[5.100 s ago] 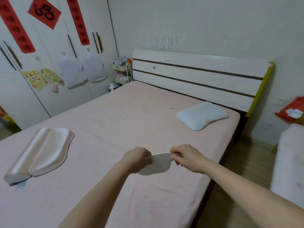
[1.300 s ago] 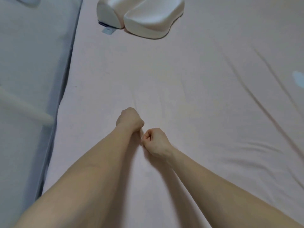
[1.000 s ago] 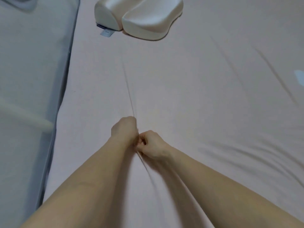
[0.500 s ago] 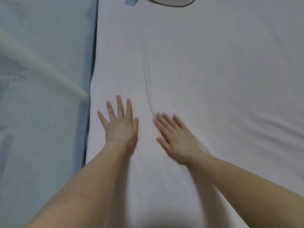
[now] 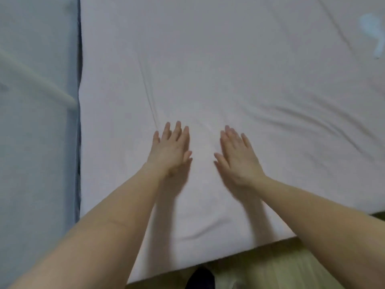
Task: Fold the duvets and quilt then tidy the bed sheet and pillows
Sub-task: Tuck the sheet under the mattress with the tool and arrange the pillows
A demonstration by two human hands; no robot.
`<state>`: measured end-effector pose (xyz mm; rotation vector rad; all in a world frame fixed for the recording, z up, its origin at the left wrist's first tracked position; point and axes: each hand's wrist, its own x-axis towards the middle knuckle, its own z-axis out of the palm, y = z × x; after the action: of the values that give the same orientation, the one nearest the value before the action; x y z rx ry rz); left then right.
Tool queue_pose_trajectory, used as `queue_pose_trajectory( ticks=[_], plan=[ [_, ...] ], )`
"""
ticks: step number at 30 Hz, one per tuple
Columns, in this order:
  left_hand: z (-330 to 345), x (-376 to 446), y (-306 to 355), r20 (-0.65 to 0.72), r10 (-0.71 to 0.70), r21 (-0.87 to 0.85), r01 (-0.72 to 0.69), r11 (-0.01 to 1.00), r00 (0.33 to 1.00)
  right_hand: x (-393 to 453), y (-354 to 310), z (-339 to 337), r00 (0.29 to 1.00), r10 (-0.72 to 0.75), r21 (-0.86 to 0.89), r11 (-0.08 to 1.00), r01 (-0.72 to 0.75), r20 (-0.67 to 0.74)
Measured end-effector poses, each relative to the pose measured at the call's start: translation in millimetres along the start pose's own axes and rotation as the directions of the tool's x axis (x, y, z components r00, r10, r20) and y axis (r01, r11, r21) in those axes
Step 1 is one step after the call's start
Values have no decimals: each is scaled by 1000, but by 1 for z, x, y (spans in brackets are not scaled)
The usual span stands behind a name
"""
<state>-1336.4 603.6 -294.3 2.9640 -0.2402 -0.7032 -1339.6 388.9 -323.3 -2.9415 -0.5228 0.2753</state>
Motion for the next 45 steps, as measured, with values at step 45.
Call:
queue_pose_trajectory(
  ticks=[45],
  plan=[
    [66,48,180,190,946,419,-893,163,261,-155,210,29,976,-207,-25,978,206,-65]
  ],
)
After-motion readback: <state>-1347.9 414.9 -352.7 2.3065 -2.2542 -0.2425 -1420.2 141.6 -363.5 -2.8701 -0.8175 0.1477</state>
